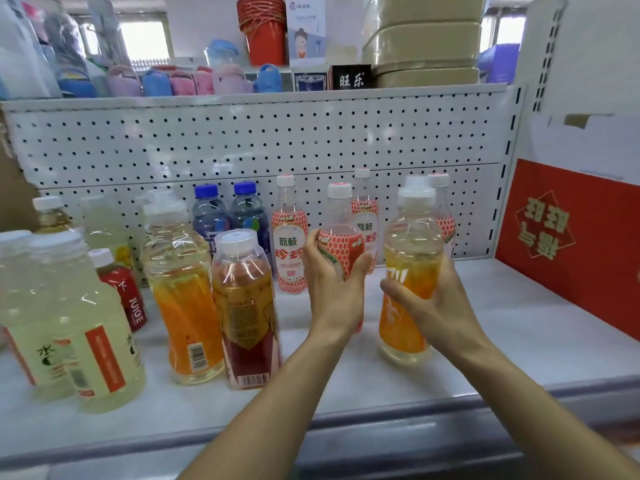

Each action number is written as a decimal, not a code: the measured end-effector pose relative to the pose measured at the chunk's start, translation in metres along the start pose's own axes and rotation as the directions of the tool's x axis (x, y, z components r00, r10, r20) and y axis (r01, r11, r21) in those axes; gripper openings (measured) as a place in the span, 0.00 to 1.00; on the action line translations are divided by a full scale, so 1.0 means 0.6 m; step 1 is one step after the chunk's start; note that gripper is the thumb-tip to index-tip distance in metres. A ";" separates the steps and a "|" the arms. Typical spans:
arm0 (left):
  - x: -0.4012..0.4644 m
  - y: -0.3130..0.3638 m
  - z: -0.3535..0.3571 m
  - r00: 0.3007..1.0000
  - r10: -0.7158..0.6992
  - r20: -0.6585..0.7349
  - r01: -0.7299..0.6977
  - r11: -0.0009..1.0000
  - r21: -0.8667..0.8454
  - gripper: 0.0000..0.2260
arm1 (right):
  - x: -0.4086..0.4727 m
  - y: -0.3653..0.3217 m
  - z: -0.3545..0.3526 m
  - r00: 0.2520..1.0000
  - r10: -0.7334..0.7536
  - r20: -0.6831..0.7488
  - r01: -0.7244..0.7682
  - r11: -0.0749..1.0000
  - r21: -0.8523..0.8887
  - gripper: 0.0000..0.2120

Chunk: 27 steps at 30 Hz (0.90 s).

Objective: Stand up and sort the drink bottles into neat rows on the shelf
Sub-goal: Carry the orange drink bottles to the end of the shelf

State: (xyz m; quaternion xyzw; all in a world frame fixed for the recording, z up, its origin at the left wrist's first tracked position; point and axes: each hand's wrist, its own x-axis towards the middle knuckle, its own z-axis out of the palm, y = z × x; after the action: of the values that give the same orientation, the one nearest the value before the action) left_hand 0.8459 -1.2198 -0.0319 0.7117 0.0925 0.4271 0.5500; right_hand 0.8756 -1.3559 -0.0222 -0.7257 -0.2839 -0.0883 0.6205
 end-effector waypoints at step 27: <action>0.144 -0.077 0.010 0.825 -0.391 -0.408 0.414 0.910 -0.034 0.34 | -0.027 -0.011 -0.033 0.994 0.090 0.067 -0.092 0.996 0.020 0.32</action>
State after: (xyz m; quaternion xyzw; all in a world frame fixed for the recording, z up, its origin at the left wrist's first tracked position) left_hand 0.9192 -1.1543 -0.0283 0.5869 0.3644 0.4368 0.5762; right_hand 0.8632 -1.3792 -0.0200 -0.7333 -0.2721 -0.0326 0.6222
